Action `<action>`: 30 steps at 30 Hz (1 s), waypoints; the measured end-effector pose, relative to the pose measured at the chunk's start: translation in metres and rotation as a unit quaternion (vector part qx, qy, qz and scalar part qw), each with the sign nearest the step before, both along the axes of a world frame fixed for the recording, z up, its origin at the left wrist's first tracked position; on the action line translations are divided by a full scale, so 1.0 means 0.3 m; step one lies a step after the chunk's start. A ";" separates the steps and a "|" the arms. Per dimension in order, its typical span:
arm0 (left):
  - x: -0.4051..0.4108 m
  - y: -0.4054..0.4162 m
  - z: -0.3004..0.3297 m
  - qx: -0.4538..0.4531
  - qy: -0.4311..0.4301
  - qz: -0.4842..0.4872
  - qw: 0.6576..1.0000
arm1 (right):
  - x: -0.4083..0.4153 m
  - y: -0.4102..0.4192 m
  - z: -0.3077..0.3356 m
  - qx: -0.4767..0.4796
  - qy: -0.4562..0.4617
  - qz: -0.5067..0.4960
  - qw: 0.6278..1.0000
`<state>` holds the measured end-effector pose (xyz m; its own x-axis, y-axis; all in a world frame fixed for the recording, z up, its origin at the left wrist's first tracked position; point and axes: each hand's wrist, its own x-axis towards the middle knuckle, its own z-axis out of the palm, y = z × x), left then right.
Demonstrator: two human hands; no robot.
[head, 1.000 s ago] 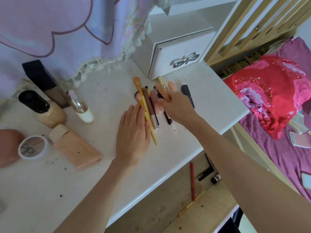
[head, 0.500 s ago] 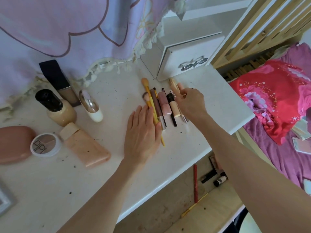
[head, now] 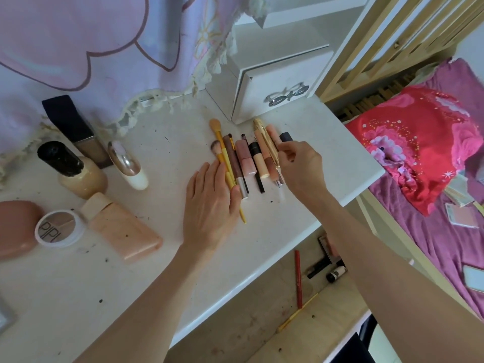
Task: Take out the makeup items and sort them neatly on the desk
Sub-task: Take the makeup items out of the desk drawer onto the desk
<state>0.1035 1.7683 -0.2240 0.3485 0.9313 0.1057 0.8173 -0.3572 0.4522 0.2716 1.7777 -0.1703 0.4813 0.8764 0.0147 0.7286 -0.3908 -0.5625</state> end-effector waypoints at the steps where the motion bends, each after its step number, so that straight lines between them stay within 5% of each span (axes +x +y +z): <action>1: 0.000 0.000 0.000 0.003 -0.001 -0.001 1.000 | 0.007 -0.024 -0.001 0.009 0.002 -0.006 1.000; 9: -0.009 -0.010 -0.007 -0.003 0.024 -0.011 1.000 | 0.047 -0.277 -0.019 0.004 -0.026 0.017 1.000; 14: -0.016 -0.172 0.031 -0.007 -0.034 -0.007 0.999 | 0.122 -0.489 -0.045 -0.025 -0.050 0.007 0.998; 19: 0.055 -0.454 0.021 0.087 -0.131 -0.147 0.976 | 0.238 -0.680 -0.121 -0.108 -0.028 -0.028 0.993; 23: 0.147 -0.578 -0.074 -0.028 -0.063 -0.253 0.965 | 0.325 -0.769 -0.188 -0.182 -0.032 -0.024 0.982; 27: 0.244 -0.592 -0.211 -0.180 -0.005 -0.181 0.967 | 0.397 -0.776 -0.255 -0.245 -0.071 -0.007 0.967; 30: 0.322 -0.586 -0.289 -0.193 0.026 -0.148 0.970 | 0.429 -0.734 -0.318 -0.276 -0.087 0.001 0.957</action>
<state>0.2000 1.5925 -0.3106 0.6019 0.7569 -0.2548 0.7299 -0.3919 0.5600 0.4004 1.5575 -0.2656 0.5126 0.7744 -0.3709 0.7934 -0.5923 -0.1402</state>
